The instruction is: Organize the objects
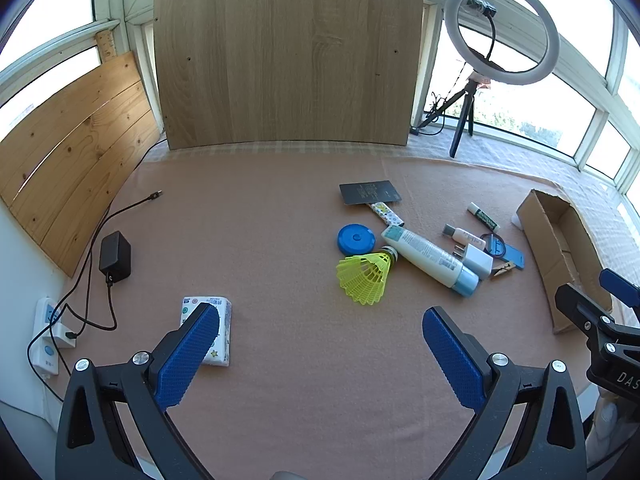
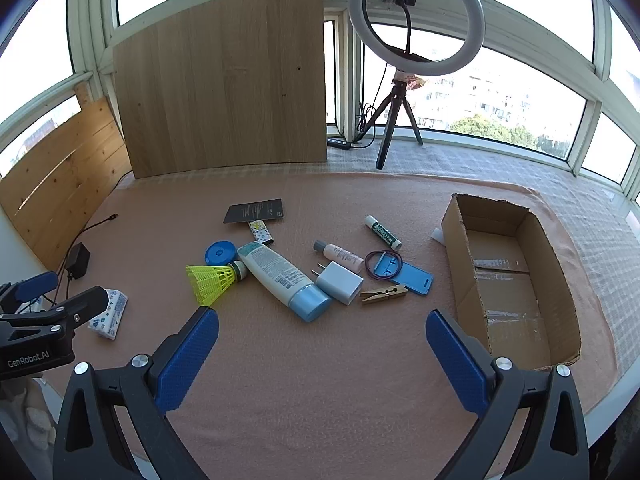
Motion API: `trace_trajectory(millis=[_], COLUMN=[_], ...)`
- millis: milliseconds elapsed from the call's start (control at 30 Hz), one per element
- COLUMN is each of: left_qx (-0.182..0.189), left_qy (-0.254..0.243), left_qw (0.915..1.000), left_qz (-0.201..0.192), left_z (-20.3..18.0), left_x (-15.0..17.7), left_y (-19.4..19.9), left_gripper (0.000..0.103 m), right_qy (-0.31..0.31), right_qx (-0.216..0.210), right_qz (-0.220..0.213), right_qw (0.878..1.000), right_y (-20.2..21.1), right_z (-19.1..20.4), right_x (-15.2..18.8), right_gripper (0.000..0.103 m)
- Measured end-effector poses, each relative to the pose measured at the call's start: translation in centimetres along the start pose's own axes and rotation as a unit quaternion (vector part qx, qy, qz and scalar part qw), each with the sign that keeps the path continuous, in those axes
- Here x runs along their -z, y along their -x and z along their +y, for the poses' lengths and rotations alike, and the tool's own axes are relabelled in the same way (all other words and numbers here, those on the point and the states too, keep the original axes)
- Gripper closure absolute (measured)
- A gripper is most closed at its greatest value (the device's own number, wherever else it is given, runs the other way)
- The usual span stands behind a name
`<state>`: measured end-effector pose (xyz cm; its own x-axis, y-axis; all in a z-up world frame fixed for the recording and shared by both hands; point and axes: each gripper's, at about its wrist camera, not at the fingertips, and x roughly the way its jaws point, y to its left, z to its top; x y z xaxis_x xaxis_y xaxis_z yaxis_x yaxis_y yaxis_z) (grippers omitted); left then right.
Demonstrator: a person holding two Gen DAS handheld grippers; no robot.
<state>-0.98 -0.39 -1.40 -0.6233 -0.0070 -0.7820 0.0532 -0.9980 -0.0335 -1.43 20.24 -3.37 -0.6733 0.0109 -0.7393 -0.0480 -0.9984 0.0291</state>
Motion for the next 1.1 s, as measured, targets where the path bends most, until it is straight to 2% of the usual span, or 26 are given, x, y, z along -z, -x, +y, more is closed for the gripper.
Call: trace_trajectory(millis=[1100], left_qx=[0.002], left_qy=[-0.003], left_qw=[1.0000], left_qz=[0.004], left_z=[-0.60], left_x=[0.14], left_y=[-0.28], left_gripper=[0.000], right_qy=[-0.002], right_qx=[0.003], right_qz=[0.004], right_qw=[1.000], right_y=[-0.30], right_z=[-0.35], right_x=[0.40], right_gripper=[0.001])
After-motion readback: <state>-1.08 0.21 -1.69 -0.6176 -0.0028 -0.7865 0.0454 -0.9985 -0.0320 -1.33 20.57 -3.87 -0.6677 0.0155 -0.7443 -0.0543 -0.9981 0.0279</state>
